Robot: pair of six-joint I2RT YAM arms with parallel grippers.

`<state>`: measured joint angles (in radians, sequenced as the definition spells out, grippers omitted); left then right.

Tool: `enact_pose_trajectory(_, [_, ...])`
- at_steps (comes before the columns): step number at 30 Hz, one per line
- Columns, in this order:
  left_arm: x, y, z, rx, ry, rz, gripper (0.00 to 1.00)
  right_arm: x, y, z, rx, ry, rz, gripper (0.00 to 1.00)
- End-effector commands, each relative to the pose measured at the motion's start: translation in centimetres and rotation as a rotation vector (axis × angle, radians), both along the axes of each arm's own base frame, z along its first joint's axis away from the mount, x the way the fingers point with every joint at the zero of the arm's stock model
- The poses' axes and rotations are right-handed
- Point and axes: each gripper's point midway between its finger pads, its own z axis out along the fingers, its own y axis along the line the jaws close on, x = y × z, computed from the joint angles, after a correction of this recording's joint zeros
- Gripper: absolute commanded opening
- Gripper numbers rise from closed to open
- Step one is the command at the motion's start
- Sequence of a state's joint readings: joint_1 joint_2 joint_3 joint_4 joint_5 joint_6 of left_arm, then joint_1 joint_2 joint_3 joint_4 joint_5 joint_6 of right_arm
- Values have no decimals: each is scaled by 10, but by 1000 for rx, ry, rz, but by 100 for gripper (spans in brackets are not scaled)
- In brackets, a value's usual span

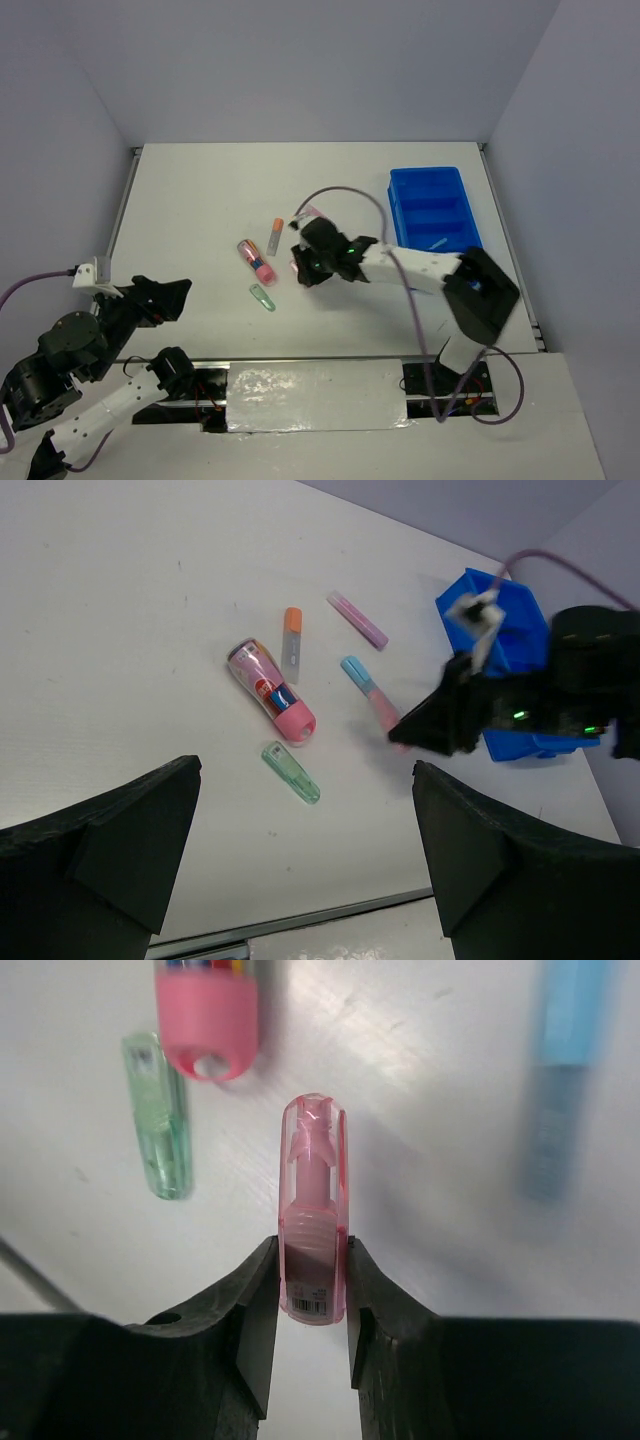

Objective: Sort the stationery into containers
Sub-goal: Pick up the stationery from the center of the board, then place the stationery in the storage box.

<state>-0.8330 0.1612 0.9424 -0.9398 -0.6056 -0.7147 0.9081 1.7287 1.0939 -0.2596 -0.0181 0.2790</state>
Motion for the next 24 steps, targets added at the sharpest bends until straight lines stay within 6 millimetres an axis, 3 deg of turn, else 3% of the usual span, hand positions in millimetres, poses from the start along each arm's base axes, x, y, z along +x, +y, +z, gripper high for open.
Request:
enact_pose_trajectory(1, [-1, 2, 11, -46, -38, 4, 99, 49, -30, 117, 409, -185, -269, 0])
enact_pose_trajectory(2, [-1, 2, 11, -47, -40, 6, 99, 56, -57, 148, 474, -249, -379, 0])
enact_pose_trajectory(3, [-1, 2, 11, -47, -38, 6, 99, 73, -96, 150, 476, -279, -539, 0])
enact_pose_trajectory(4, [-1, 3, 11, -48, -38, 7, 99, 79, -138, 130, 448, -269, -759, 0])
enact_pose_trajectory(5, [-1, 3, 11, -51, -40, 7, 99, 78, -167, 142, 491, -297, -877, 0])
enact_pose_trajectory(6, [-1, 3, 11, -49, -39, 7, 99, 84, -207, 137, 490, -319, -1035, 0])
enact_pose_trajectory(9, [-2, 4, 12, -59, -49, 4, 99, 64, -303, 105, 498, -352, -1483, 0])
enact_pose_trajectory(10, [-2, 4, 12, -59, -49, 4, 99, 59, -320, 99, 503, -351, -1570, 0])
enact_pose_trajectory(11, [-3, 4, 12, -60, -52, 4, 99, 53, -323, 93, 475, -343, -1578, 0])
enact_pose_trajectory(12, [-3, 4, 13, -63, -53, 3, 99, 50, -353, 86, 519, -341, -1730, 1])
enact_pose_trajectory(15, [-3, 4, 12, -63, -53, 3, 99, 52, -374, 81, 552, -336, -1815, 3])
enact_pose_trajectory(18, [-4, 5, 13, -68, -56, 4, 99, 65, -380, 73, 549, -289, -1818, 4])
enact_pose_trajectory(24, [-4, 6, 12, -73, -55, 4, 99, 86, -370, 60, 559, -241, -1748, 6])
